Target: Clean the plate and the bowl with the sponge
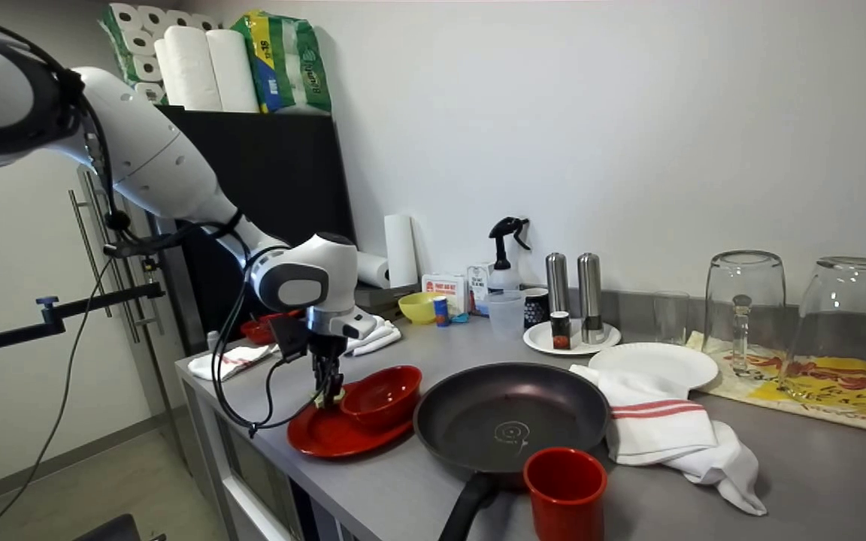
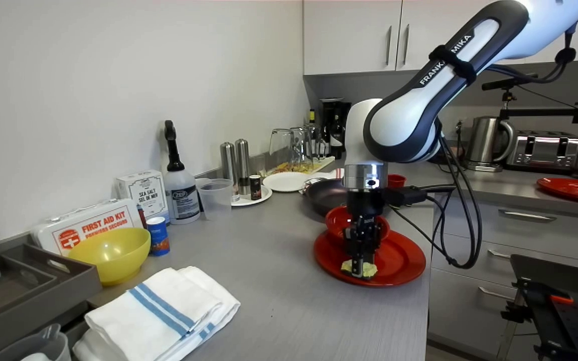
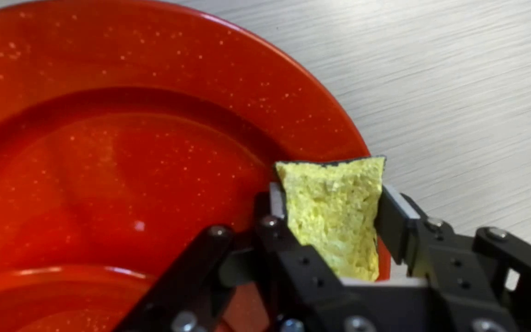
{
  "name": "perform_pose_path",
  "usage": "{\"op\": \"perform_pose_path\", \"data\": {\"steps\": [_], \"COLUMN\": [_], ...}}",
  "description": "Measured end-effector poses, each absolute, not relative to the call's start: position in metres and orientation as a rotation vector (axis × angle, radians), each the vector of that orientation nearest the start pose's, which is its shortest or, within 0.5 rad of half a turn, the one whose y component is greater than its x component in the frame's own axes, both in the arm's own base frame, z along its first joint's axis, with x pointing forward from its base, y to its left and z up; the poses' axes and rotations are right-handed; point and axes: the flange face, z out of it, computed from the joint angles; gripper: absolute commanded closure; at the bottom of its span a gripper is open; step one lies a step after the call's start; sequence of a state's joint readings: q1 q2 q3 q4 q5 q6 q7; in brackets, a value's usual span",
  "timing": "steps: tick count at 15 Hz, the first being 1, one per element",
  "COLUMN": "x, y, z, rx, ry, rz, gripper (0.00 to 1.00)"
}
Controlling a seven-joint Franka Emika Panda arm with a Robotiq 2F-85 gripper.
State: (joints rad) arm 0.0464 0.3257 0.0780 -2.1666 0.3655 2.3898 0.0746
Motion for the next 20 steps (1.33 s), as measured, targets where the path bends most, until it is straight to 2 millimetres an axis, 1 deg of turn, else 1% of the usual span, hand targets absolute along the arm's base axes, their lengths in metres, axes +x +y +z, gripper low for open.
{"op": "perform_pose_path", "data": {"steps": [5,11,14,20], "x": [0.566,0.583,0.593,0.607], "y": [0.076,0.074,0.073,0.073], "z": [0.234,0.235,0.237,0.238], "rx": [-2.859,-2.854,-2.857,-2.895], "ry": [0.351,0.362,0.365,0.313], "rz": [0.102,0.027,-0.041,-0.179], "gripper": [0.75,0.75,0.75,0.75]}}
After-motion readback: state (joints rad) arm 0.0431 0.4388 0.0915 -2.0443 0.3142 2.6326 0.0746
